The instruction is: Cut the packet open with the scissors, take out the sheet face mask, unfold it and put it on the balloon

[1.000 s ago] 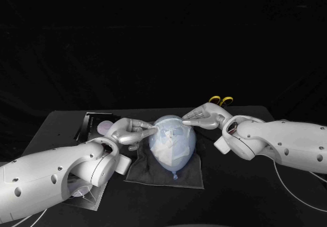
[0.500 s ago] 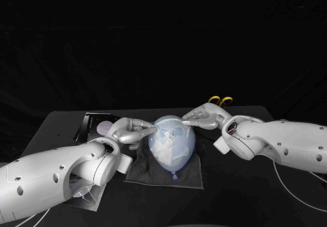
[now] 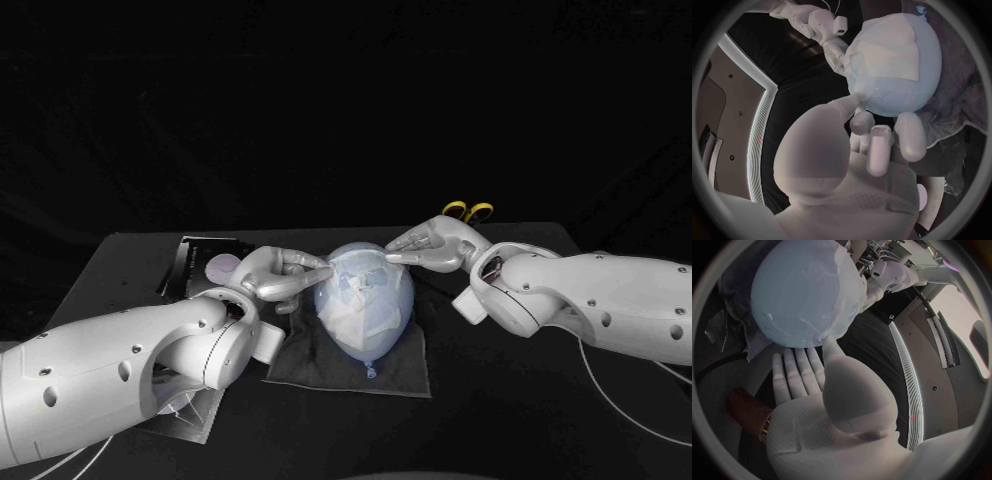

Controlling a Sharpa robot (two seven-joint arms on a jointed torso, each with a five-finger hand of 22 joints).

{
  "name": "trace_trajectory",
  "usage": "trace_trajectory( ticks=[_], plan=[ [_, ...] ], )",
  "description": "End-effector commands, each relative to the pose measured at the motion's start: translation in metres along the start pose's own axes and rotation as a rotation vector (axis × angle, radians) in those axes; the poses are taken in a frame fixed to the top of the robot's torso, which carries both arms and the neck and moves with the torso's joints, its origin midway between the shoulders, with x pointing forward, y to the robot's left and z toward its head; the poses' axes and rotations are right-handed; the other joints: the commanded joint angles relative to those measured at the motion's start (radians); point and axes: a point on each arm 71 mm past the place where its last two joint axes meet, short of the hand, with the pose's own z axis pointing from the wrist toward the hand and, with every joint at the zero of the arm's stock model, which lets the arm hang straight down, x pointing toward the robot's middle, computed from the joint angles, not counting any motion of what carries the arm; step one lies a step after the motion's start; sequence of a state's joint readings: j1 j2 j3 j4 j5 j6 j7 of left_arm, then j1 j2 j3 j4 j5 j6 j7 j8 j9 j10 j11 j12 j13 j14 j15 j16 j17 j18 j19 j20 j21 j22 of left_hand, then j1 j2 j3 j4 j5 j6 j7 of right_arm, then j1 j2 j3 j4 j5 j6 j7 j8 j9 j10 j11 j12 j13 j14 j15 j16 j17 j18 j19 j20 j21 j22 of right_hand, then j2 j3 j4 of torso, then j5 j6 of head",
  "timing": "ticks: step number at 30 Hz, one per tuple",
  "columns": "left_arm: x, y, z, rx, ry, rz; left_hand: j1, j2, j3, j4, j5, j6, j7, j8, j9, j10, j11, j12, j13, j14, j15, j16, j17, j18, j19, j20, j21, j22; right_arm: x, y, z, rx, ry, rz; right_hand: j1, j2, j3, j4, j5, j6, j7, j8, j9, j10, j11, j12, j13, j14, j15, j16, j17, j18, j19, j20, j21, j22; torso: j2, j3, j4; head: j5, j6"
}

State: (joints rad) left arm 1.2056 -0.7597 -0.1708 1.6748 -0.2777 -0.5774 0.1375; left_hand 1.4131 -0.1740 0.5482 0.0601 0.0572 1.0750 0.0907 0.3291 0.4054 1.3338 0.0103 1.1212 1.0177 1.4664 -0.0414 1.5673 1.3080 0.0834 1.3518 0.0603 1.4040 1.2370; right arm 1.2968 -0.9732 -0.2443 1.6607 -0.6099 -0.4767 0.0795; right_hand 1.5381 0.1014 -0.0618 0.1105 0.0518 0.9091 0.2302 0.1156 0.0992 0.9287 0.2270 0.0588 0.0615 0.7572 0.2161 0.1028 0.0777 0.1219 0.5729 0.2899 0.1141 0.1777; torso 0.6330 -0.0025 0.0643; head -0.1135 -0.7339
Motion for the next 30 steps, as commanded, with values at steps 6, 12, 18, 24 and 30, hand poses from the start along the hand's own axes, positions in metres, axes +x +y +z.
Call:
trace_trajectory(
  ticks=[6, 12, 18, 24, 30],
  plan=[
    [-0.001, -0.002, 0.000, 0.019, -0.029, -0.002, 0.013, 0.008, 0.046, -0.020, 0.000, 0.013, 0.003, 0.024, 0.030, 0.016, 0.000, 0.007, 0.009, 0.104, -0.007, 0.004, 0.263, -0.011, 0.009, -0.006, 0.012, 0.013, 0.005, -0.002, -0.001, 0.003, 0.031, -0.002, -0.006, 0.000, -0.004, 0.001, -0.004, 0.000, 0.044, 0.005, 0.001, 0.005, 0.000, 0.004, 0.001, -0.006, -0.001, -0.001, -0.001, 0.018, 0.000, 0.001, 0.000, -0.001, 0.001, 0.0000, 0.0000, -0.001, -0.001],
    [-0.005, -0.002, -0.003, 0.018, -0.043, -0.006, -0.008, -0.004, 0.085, -0.029, 0.001, 0.005, 0.002, 0.040, 0.054, 0.023, -0.002, 0.006, 0.011, 0.104, -0.008, 0.004, 0.263, -0.011, 0.009, -0.008, 0.014, 0.015, 0.005, -0.002, -0.001, 0.005, 0.031, -0.002, -0.007, 0.000, -0.003, 0.000, -0.004, 0.000, 0.044, 0.005, 0.001, 0.005, 0.000, 0.004, 0.001, -0.007, -0.001, -0.002, -0.001, 0.017, -0.002, 0.001, -0.001, -0.002, 0.000, -0.0002, 0.0003, -0.002, -0.002],
    [-0.011, 0.000, -0.006, 0.009, -0.058, -0.012, -0.014, -0.006, 0.095, -0.031, 0.001, 0.003, 0.001, 0.045, 0.060, 0.024, -0.002, 0.005, 0.012, 0.104, -0.009, 0.004, 0.263, -0.011, 0.009, -0.008, 0.014, 0.015, 0.004, -0.003, -0.001, 0.007, 0.030, -0.002, -0.007, 0.000, -0.003, 0.000, -0.004, 0.000, 0.044, 0.005, 0.001, 0.005, 0.000, 0.004, 0.001, -0.007, -0.001, -0.002, -0.001, 0.017, -0.002, 0.001, -0.001, -0.002, 0.000, -0.0008, 0.0013, -0.003, -0.001],
    [-0.015, 0.003, -0.009, -0.017, -0.057, -0.025, -0.018, -0.009, 0.101, -0.032, 0.001, 0.001, 0.001, 0.048, 0.065, 0.025, -0.002, 0.006, 0.013, 0.104, -0.009, 0.004, 0.263, -0.011, 0.009, -0.008, 0.014, 0.015, 0.005, -0.004, -0.001, 0.010, 0.031, -0.003, -0.004, -0.006, -0.003, -0.004, -0.004, -0.001, 0.044, 0.006, 0.001, 0.005, 0.000, 0.004, 0.001, -0.010, -0.001, -0.003, -0.002, 0.017, -0.003, 0.001, -0.002, -0.003, 0.000, -0.0005, 0.0008, -0.001, -0.003],
    [-0.017, 0.006, -0.012, -0.053, -0.039, -0.032, -0.022, -0.011, 0.107, -0.034, 0.001, 0.000, 0.000, 0.052, 0.070, 0.027, -0.003, 0.008, 0.016, 0.104, -0.009, 0.004, 0.263, -0.011, 0.009, -0.009, 0.015, 0.016, 0.005, -0.004, -0.001, 0.010, 0.034, -0.009, 0.005, -0.020, -0.004, -0.018, -0.004, -0.001, 0.044, 0.008, 0.001, 0.005, 0.000, 0.004, 0.002, -0.007, -0.001, -0.002, -0.001, 0.017, -0.004, 0.001, -0.003, -0.005, 0.000, -0.0001, 0.0010, 0.000, -0.003]
  ],
)
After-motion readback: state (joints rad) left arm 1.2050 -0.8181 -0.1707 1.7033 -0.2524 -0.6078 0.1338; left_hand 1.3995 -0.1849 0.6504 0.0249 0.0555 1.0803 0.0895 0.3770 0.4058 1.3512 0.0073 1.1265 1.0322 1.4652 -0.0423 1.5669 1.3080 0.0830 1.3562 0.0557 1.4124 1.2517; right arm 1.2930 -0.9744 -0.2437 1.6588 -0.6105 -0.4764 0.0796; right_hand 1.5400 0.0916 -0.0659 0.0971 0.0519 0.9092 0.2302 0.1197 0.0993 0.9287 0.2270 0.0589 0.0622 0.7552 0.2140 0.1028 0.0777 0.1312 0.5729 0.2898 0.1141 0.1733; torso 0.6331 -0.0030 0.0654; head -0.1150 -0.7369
